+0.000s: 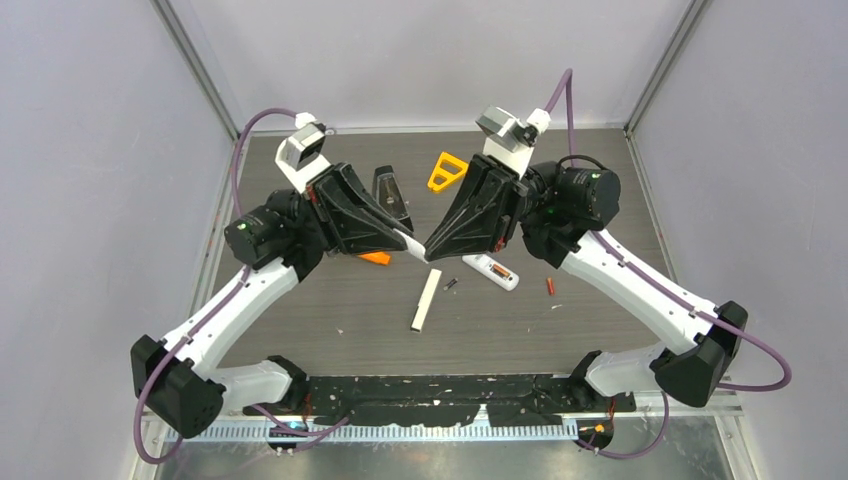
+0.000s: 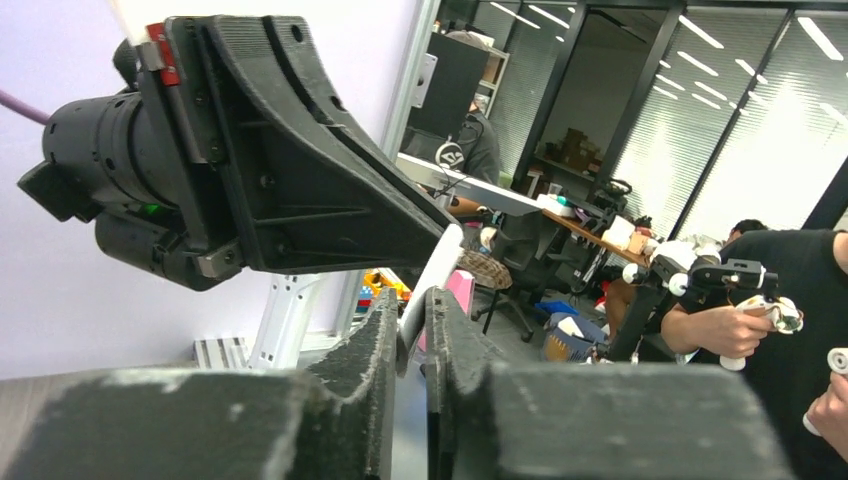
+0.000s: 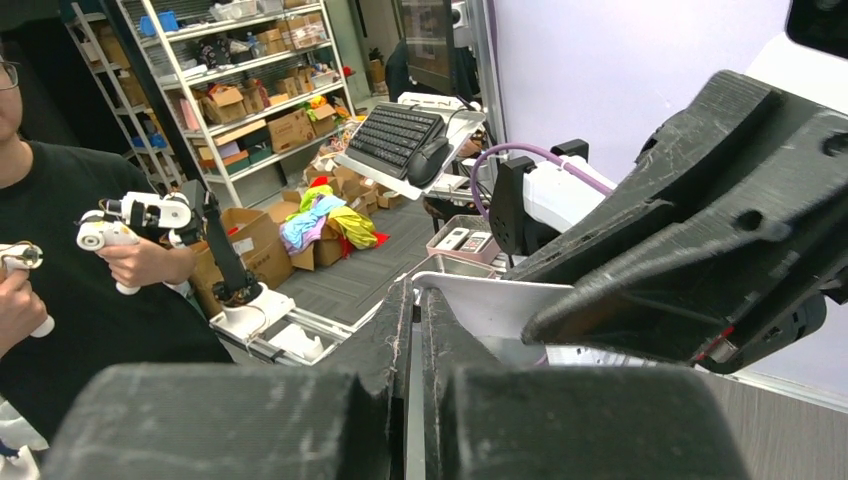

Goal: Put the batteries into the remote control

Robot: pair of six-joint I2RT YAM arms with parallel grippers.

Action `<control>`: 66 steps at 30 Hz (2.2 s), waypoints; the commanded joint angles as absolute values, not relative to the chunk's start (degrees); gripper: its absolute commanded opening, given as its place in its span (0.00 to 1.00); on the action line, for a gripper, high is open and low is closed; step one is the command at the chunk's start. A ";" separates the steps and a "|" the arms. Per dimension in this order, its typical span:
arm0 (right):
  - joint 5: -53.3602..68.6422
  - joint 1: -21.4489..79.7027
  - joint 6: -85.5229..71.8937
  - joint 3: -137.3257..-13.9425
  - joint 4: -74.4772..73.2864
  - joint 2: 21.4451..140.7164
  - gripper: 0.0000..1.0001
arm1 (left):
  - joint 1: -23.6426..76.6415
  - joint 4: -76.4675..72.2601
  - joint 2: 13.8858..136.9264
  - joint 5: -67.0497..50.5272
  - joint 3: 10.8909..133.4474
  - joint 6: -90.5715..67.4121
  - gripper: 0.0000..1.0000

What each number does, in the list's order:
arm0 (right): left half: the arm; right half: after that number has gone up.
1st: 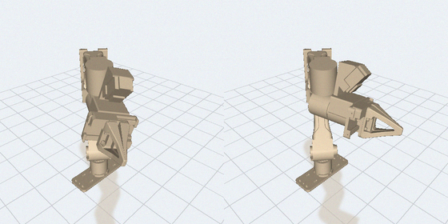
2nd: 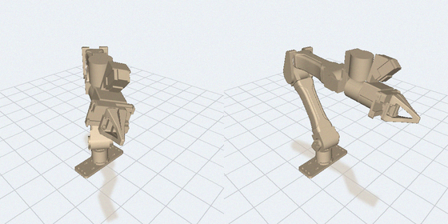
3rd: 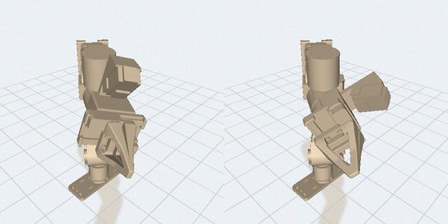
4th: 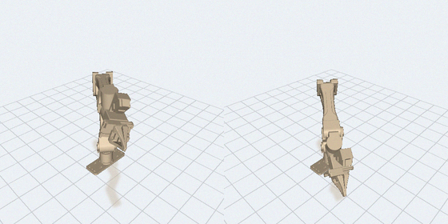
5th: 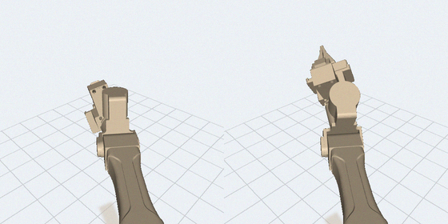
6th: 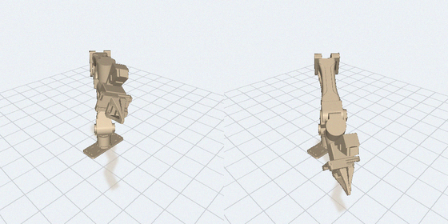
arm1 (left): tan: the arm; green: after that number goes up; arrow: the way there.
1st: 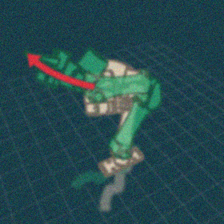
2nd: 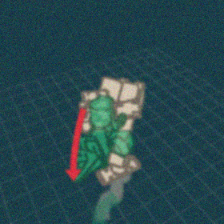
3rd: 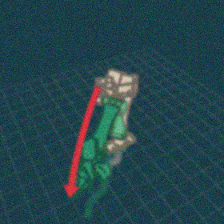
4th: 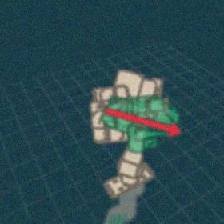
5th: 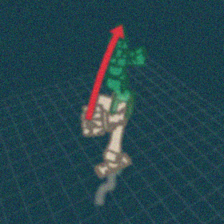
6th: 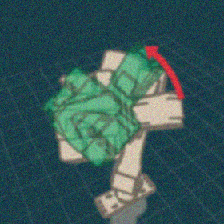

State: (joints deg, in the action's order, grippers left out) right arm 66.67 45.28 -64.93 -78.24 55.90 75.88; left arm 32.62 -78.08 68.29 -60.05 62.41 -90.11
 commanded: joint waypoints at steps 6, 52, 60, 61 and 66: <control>61.41 44.50 -58.48 -77.23 49.43 73.23 0.23 | 33.22 -82.17 67.50 -60.11 61.58 -90.55 0.00; 32.95 39.83 -30.29 -68.13 -15.94 55.63 0.48 | 32.16 -14.95 61.22 -53.41 60.32 -49.74 0.00; 33.70 37.54 -32.74 -65.63 -12.38 53.81 0.44 | 31.98 -15.64 61.56 -53.29 59.31 -50.40 0.00; 33.77 37.49 -32.99 -65.55 -12.30 53.88 0.42 | 31.95 -15.69 61.67 -53.27 59.23 -50.53 0.00; 34.18 37.19 -33.82 -64.74 -10.88 53.98 0.33 | 31.99 -17.73 62.39 -53.40 58.54 -52.20 0.00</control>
State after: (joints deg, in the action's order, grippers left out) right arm 32.86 37.54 -32.16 -65.10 -15.22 54.76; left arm 32.23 -14.74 61.84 -53.52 58.04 -50.76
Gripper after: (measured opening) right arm 0.371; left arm 0.020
